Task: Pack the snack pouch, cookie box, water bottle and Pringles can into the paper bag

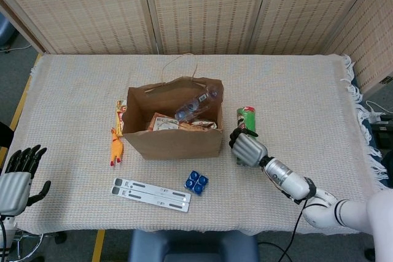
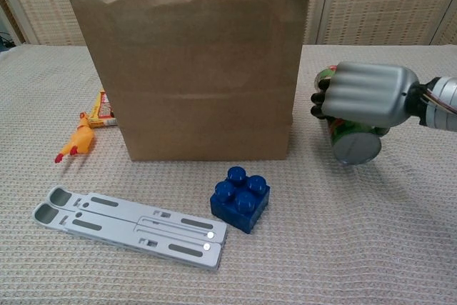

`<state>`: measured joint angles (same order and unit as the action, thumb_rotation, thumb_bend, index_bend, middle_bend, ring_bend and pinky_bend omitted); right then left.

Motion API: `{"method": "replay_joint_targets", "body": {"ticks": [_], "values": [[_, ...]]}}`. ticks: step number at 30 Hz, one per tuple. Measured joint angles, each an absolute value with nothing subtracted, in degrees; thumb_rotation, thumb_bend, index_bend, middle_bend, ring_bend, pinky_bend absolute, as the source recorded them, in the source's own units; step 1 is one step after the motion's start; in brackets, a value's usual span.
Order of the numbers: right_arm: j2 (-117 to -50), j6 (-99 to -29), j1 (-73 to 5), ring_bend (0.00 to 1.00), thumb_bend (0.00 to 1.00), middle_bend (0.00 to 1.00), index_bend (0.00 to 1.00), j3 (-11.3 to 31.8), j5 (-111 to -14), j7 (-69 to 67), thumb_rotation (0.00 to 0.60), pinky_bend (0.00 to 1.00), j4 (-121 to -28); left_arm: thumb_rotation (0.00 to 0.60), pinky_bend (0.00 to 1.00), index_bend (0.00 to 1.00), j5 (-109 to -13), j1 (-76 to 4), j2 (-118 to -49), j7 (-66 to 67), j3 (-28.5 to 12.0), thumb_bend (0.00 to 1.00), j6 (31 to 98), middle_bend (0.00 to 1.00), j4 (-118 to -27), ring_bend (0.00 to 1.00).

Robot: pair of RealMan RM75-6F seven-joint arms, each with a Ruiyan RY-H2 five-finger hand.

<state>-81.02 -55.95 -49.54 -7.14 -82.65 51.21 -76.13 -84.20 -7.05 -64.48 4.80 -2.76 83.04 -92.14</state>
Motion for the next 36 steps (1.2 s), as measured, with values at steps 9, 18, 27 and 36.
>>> {"method": "replay_joint_targets", "body": {"ticks": [9, 18, 27, 36], "values": [[-67.7, -69.3, -45.6, 0.62, 0.21, 0.6, 0.68, -3.3, -87.3, 47.2, 0.6, 0.66, -88.1, 0.6, 0.0, 0.06, -84.2, -7.0, -64.7, 5.4, -2.8, 0.38, 83.3, 0.0, -92.2, 0.0], [-60.4, -74.0, -45.4, 0.62, 0.21, 0.6, 0.68, 5.7, -87.2, 49.7, 0.6, 0.66, -96.4, 0.6, 0.0, 0.06, -84.1, -6.9, -64.8, 5.8, -2.8, 0.38, 83.4, 0.0, -92.3, 0.0], [-60.7, -68.1, -52.2, 0.62, 0.21, 0.6, 0.68, 13.3, -81.3, 67.2, 0.6, 0.66, -102.2, 0.6, 0.0, 0.06, -84.1, -6.9, -64.7, 5.3, -2.8, 0.38, 83.4, 0.0, -92.2, 0.0], [-66.2, -60.3, -62.1, 0.62, 0.21, 0.6, 0.68, 16.3, -73.7, 88.1, 0.6, 0.65, -102.8, 0.6, 0.0, 0.06, -84.3, -7.0, -64.4, 4.2, -2.7, 0.38, 83.0, 0.0, -92.0, 0.0]]}}
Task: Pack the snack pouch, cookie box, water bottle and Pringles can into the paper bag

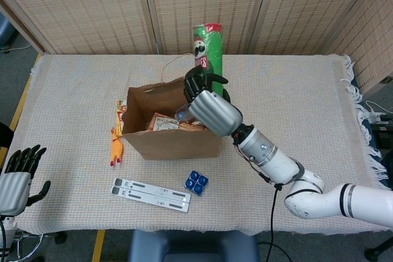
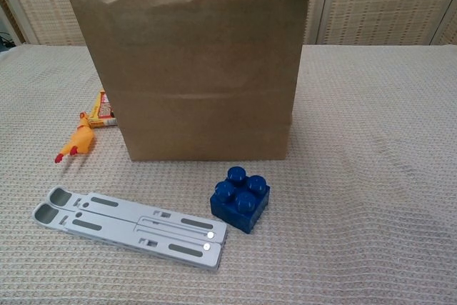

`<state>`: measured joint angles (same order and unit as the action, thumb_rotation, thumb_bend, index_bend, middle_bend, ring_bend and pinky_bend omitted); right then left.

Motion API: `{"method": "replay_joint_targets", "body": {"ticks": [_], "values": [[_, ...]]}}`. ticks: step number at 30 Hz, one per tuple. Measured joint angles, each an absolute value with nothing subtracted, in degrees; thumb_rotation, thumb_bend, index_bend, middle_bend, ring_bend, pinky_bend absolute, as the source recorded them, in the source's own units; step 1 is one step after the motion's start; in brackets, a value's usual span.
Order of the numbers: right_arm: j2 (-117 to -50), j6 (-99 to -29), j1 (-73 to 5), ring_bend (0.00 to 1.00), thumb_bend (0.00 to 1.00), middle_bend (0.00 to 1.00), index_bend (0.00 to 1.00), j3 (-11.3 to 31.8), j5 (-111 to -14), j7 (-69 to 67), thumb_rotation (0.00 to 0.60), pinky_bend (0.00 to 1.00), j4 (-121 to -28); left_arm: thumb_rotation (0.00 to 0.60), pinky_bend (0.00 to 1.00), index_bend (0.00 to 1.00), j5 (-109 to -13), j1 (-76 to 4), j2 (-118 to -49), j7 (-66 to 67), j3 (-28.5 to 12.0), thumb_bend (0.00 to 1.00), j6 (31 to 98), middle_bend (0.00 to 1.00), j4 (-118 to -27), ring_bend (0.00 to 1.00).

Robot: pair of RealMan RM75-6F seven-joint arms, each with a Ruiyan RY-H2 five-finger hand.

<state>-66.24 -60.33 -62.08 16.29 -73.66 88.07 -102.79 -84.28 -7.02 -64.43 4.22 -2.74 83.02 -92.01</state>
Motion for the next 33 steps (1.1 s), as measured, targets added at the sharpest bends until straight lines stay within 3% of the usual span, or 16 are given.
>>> {"method": "replay_joint_targets", "body": {"ticks": [6, 13, 17, 19, 21, 24, 27, 33], "values": [[-69.2, -55.1, -67.3, 0.62, 0.21, 0.6, 0.68, 14.0, -69.0, 98.0, 0.6, 0.65, -101.2, 0.6, 0.0, 0.06, -84.4, -7.1, -64.4, 3.9, -2.7, 0.38, 83.0, 0.0, -91.9, 0.0], [-71.5, -54.3, -69.7, 0.61, 0.21, 0.6, 0.67, 10.4, -63.4, 104.4, 0.6, 0.64, -99.6, 0.6, 0.0, 0.06, -84.3, -7.1, -64.4, 4.2, -2.7, 0.38, 83.0, 0.0, -92.0, 0.0], [-72.2, -54.7, -70.6, 0.5, 0.21, 0.59, 0.55, 8.8, -61.5, 105.4, 0.6, 0.53, -99.7, 0.6, 0.0, 0.06, -84.2, -7.1, -64.4, 4.3, -2.7, 0.38, 83.0, 0.0, -92.0, 0.0], [-72.5, -55.0, -71.1, 0.38, 0.21, 0.51, 0.41, 8.1, -61.0, 105.6, 0.6, 0.44, -100.1, 0.6, 0.0, 0.06, -84.2, -7.1, -64.4, 4.3, -2.7, 0.38, 83.0, 0.0, -92.1, 0.0], [-72.7, -55.6, -71.4, 0.2, 0.21, 0.35, 0.18, 7.7, -61.0, 105.8, 0.6, 0.3, -100.2, 0.6, 0.0, 0.06, -84.2, -7.1, -64.4, 4.3, -2.7, 0.38, 83.0, 0.0, -92.1, 0.0], [-73.2, -57.2, -71.5, 0.04, 0.2, 0.19, 0.01, 7.5, -60.8, 106.0, 0.6, 0.12, -100.4, 0.6, 0.0, 0.06, -84.2, -7.0, -64.4, 4.3, -2.7, 0.38, 83.0, 0.0, -92.1, 0.0], [-73.8, -58.9, -71.8, 0.0, 0.17, 0.11, 0.0, 7.2, -60.5, 106.2, 0.6, 0.04, -100.6, 0.6, 0.0, 0.06, -84.2, -7.1, -64.4, 4.3, -2.7, 0.38, 82.9, 0.0, -92.1, 0.0], [-74.1, -60.7, -72.1, 0.0, 0.12, 0.07, 0.0, 6.2, -61.0, 106.0, 0.6, 0.0, -101.0, 0.6, 0.0, 0.06, -84.2, -7.1, -64.3, 4.3, -2.7, 0.38, 82.9, 0.0, -92.1, 0.0]]}}
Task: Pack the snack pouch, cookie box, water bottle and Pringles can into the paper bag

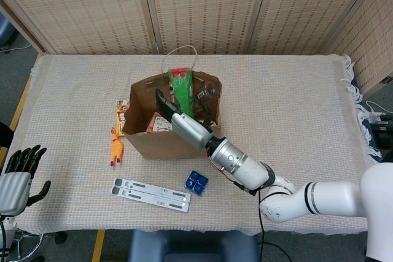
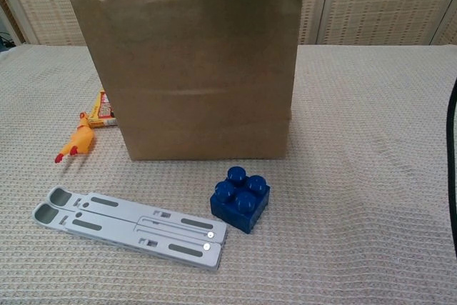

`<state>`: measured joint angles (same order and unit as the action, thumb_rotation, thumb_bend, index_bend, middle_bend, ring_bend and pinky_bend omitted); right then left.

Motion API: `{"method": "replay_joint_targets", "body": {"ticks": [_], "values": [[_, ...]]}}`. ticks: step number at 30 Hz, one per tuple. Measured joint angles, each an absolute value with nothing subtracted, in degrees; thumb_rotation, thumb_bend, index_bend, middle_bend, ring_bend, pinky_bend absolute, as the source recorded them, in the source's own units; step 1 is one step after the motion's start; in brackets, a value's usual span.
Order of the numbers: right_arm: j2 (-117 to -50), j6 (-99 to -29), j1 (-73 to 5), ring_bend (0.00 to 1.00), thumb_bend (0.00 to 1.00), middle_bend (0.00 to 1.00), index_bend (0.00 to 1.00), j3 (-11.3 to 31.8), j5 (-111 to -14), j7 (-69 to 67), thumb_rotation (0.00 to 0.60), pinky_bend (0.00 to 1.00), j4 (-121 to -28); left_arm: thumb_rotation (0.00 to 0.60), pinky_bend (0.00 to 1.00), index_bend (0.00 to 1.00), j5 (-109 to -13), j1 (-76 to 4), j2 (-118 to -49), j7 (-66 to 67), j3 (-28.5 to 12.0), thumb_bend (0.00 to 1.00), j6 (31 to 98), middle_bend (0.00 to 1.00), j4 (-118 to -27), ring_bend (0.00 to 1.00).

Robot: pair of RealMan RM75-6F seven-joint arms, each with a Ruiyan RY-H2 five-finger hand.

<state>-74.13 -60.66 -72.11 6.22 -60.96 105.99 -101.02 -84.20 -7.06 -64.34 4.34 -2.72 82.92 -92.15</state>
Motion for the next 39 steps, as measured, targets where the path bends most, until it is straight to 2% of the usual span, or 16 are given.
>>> {"method": "replay_joint_targets", "body": {"ticks": [11, 20, 29, 35, 39], "values": [[-73.3, -65.8, -70.3, 0.0, 0.12, 0.07, 0.0, 6.6, -63.9, 100.3, 0.6, 0.01, -102.8, 0.6, 0.0, 0.06, -84.2, -7.1, -64.3, 4.4, -2.7, 0.38, 82.9, 0.0, -92.1, 0.0], [-69.0, -73.6, -62.3, 0.0, 0.12, 0.07, 0.0, 6.4, -70.9, 83.1, 0.6, 0.02, -108.8, 0.6, 0.0, 0.06, -84.2, -7.0, -64.4, 4.7, -2.7, 0.38, 83.1, 0.0, -92.1, 0.0], [-63.7, -82.2, -50.5, 0.0, 0.12, 0.07, 0.0, 0.3, -81.2, 66.3, 0.6, 0.03, -111.4, 0.6, 0.0, 0.06, -84.0, -6.9, -64.7, 5.9, -2.9, 0.38, 83.4, 0.0, -92.3, 0.0], [-63.5, -89.7, -37.3, 0.0, 0.12, 0.07, 0.0, -5.9, -85.6, 48.7, 0.6, 0.02, -109.0, 0.6, 0.0, 0.06, -83.7, -6.8, -65.0, 6.8, -3.0, 0.38, 83.6, 0.0, -92.4, 0.0], [-64.9, -93.9, -28.2, 0.0, 0.11, 0.02, 0.0, -9.4, -86.7, 36.5, 0.6, 0.0, -105.5, 0.6, 0.0, 0.05, -83.7, -6.8, -65.1, 7.3, -3.0, 0.38, 83.7, 0.0, -92.4, 0.0]]}}
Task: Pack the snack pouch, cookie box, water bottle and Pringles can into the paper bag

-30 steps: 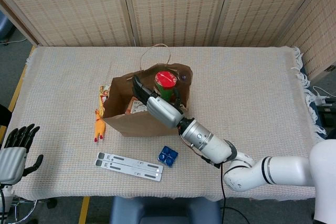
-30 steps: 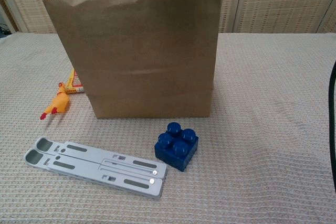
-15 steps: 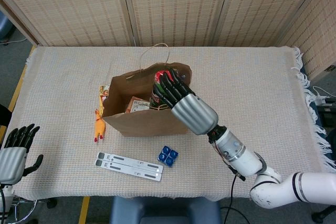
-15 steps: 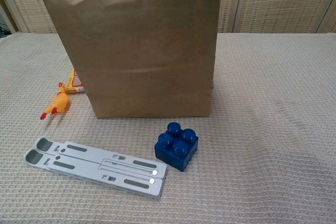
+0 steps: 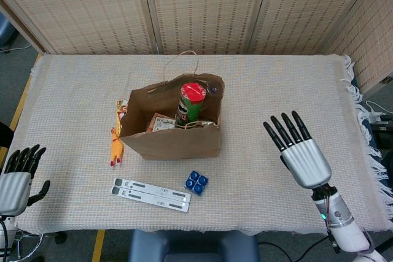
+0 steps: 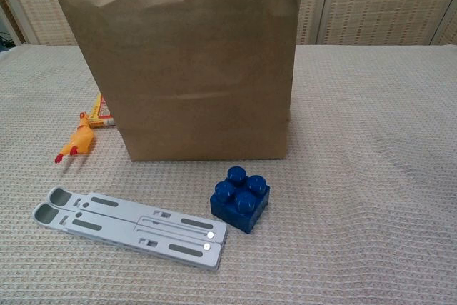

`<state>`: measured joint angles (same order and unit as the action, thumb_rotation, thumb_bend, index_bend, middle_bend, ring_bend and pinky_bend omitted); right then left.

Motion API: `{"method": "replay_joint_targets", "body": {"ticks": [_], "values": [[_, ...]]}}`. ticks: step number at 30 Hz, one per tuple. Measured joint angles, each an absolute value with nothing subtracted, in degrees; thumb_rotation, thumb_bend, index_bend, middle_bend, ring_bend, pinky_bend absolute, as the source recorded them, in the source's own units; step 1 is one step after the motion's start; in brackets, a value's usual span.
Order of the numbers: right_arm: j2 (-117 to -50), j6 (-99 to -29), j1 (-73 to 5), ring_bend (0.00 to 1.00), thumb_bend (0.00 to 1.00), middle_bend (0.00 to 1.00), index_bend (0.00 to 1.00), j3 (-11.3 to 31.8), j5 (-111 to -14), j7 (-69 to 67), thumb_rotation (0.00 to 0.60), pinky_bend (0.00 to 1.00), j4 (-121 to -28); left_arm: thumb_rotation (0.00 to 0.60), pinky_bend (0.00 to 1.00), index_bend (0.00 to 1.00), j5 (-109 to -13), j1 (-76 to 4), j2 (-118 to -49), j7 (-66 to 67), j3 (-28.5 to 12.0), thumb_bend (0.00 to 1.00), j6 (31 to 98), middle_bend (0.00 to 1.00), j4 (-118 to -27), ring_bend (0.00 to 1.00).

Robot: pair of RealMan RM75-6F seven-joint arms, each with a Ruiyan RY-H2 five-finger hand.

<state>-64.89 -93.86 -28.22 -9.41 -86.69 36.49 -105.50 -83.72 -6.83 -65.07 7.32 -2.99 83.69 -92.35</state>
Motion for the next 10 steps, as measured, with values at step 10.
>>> {"method": "replay_joint_targets", "body": {"ticks": [10], "values": [[-69.5, -94.7, -15.8, 0.0, 0.06, 0.0, 0.0, -10.2, -82.2, 18.9, 0.6, 0.0, -93.1, 0.6, 0.0, 0.03, -83.6, -6.8, -65.1, 8.8, -3.0, 0.38, 83.8, 0.0, -92.5, 0.0]]}}
